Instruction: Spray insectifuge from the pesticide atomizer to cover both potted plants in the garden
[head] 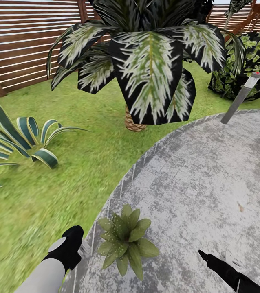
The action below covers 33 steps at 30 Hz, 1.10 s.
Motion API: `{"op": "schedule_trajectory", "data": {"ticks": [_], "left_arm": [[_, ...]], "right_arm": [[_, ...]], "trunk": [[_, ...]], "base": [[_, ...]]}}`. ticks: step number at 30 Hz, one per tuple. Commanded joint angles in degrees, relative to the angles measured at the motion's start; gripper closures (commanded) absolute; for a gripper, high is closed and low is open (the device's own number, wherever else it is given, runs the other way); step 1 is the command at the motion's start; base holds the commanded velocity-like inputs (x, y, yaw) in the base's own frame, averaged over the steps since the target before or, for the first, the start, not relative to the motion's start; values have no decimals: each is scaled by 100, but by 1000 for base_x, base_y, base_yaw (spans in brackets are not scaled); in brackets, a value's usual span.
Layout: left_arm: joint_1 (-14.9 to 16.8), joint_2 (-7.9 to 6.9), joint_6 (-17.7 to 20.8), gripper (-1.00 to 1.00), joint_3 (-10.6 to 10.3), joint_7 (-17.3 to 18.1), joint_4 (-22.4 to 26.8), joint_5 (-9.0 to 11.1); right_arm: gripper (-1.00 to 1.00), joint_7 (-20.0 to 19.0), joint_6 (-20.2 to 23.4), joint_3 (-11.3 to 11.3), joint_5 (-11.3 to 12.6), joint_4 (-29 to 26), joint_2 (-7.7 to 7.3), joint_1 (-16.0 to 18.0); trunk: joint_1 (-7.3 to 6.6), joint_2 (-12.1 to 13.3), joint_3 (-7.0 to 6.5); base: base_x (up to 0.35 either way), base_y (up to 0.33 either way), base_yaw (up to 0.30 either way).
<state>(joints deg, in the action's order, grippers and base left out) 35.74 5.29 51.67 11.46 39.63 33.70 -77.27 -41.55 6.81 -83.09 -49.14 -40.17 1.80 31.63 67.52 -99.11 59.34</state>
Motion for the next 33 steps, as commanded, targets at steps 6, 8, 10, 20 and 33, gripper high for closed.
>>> {"op": "schedule_trajectory", "data": {"ticks": [6, 8, 10, 20, 33], "left_arm": [[3, 11, -35, 100, 29, 39, 14, -33], [3, 14, -44, 100, 25, 33, 8, -23], [3, 16, -55, 100, 24, 32, 6, -13], [3, 34, -36, 100, 25, 104, -46, -7], [3, 6, -25, 100, 51, 991, -35, 450]], "right_arm": [[-100, -37, 30, -31, -17, -17, 5, 10], [-100, -37, 30, -31, -17, -17, 5, 10], [-100, -37, 30, -31, -17, -17, 5, 10], [-100, -29, 30, -33, -17, -17, 5, 10], [-100, -28, 30, -33, -17, -17, 5, 10]], "trunk": [[0, -2, 4], [0, -2, 4], [0, -2, 4], [0, -2, 38], [0, -2, 115]], "base": [[2, 3, 0], [0, 0, 0], [0, 0, 0], [0, -2, 111], [0, -286, 211]]}}
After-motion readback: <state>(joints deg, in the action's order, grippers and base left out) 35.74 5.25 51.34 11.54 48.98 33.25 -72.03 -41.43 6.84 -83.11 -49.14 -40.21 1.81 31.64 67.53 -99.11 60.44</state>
